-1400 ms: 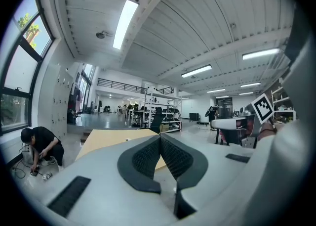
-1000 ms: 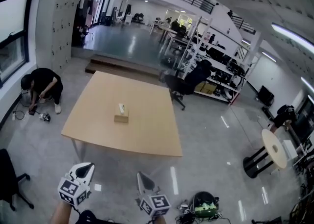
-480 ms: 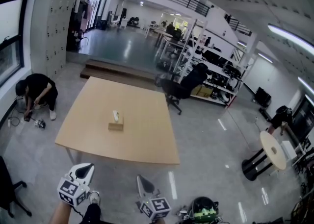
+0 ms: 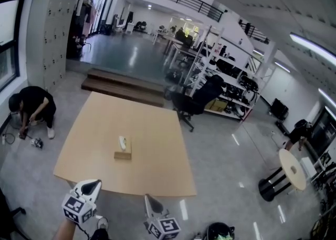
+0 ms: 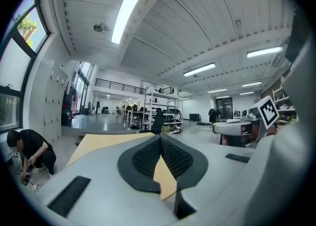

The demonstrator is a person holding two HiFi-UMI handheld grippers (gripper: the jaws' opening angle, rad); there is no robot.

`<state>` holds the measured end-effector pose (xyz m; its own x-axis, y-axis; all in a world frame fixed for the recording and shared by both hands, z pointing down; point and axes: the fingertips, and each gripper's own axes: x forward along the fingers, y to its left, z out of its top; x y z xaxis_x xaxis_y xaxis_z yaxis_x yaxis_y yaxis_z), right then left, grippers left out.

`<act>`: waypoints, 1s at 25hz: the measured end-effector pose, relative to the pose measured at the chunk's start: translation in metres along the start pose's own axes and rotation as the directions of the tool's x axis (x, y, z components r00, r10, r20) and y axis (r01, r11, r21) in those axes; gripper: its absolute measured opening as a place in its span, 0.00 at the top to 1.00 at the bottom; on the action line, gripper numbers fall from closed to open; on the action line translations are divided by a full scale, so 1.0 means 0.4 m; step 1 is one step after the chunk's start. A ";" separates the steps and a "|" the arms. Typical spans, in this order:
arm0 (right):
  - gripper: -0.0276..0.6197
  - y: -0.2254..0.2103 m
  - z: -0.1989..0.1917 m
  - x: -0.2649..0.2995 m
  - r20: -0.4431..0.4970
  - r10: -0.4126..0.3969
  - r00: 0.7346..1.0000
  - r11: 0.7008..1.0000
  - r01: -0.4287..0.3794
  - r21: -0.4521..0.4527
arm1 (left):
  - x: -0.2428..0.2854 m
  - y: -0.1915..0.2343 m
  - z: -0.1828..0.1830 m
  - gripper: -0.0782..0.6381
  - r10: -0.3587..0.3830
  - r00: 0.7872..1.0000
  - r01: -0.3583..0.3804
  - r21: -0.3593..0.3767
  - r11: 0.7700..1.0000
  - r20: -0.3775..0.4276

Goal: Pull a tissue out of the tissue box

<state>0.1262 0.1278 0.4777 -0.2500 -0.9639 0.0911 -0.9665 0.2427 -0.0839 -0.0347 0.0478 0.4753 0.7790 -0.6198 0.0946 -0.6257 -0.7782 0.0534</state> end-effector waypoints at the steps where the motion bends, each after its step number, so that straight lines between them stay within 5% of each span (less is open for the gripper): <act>1: 0.96 -0.007 0.005 0.029 0.004 0.000 1.000 1.000 0.000 0.000 | 0.020 0.022 0.003 0.88 -0.003 1.000 0.003 -0.001 1.000 -0.004; 25: 0.96 -0.116 0.063 0.540 -0.026 -0.045 0.999 0.999 0.046 0.017 | 0.328 0.456 0.022 0.88 -0.012 0.999 0.009 -0.069 0.998 -0.041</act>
<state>0.1186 -0.0946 0.4763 -0.2075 -0.9708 0.1207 -0.9757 0.1966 -0.0964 -0.0463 -0.1762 0.4889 0.7839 -0.6061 0.1346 -0.6202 -0.7747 0.1230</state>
